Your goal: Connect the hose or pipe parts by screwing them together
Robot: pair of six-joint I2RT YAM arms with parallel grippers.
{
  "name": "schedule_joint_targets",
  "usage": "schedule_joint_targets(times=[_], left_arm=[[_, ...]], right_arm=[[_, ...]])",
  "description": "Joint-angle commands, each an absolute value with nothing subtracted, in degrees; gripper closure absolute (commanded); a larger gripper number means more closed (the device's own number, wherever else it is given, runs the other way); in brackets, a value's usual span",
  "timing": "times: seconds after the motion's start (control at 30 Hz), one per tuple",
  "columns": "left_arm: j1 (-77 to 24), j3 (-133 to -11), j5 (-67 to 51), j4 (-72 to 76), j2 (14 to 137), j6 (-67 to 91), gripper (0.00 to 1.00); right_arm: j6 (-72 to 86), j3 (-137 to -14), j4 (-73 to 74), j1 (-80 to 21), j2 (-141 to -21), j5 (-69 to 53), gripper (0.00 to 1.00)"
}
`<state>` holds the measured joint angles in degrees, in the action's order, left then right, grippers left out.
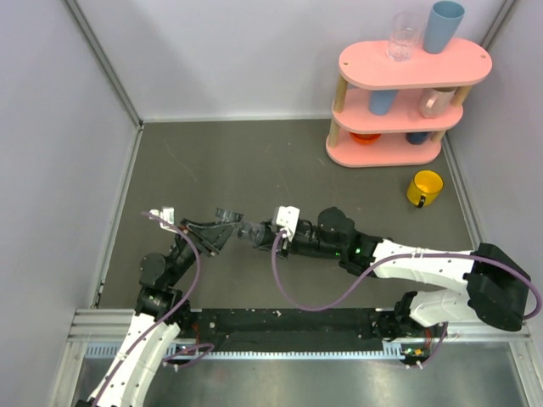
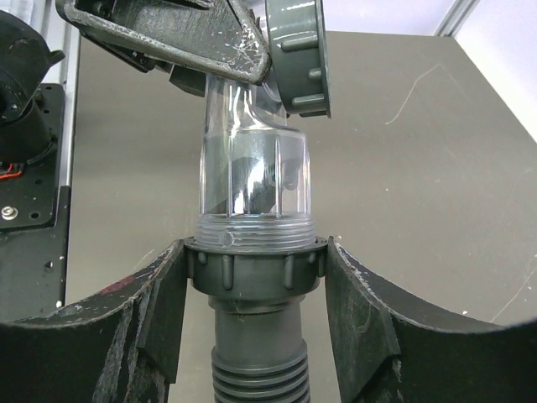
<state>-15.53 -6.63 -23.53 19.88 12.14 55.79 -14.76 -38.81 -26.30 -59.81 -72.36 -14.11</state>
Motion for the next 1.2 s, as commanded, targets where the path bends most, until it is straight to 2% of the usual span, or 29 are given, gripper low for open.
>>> schedule_joint_targets(times=[0.0,0.17,0.37,0.7,1.0,1.17], left_arm=[[-15.38,-6.77,-22.94,19.52,11.51,53.53,1.00],[-15.38,-6.77,-22.33,18.11,11.42,52.74,1.00],[-15.38,-6.77,-21.89,17.14,11.86,52.12,1.00],[-15.38,-7.21,-21.36,16.08,12.22,51.50,1.00],[-15.38,-7.21,-21.01,15.73,12.22,52.38,1.00],[-15.38,-8.61,-19.17,13.02,12.22,52.91,1.00]], right_arm=[[-13.54,-41.75,-27.95,-57.83,-70.40,-12.39,0.52],[-13.54,-41.84,-27.95,-57.48,-70.31,-11.43,0.52],[-13.80,-42.10,-27.07,-56.78,-70.14,-10.64,0.40],[-14.94,-42.63,-25.84,-56.60,-69.87,-9.93,0.38],[-16.35,-43.68,-24.35,-56.69,-71.72,-8.97,0.51],[-15.30,-44.30,-21.18,-56.78,-69.35,-10.19,0.62]])
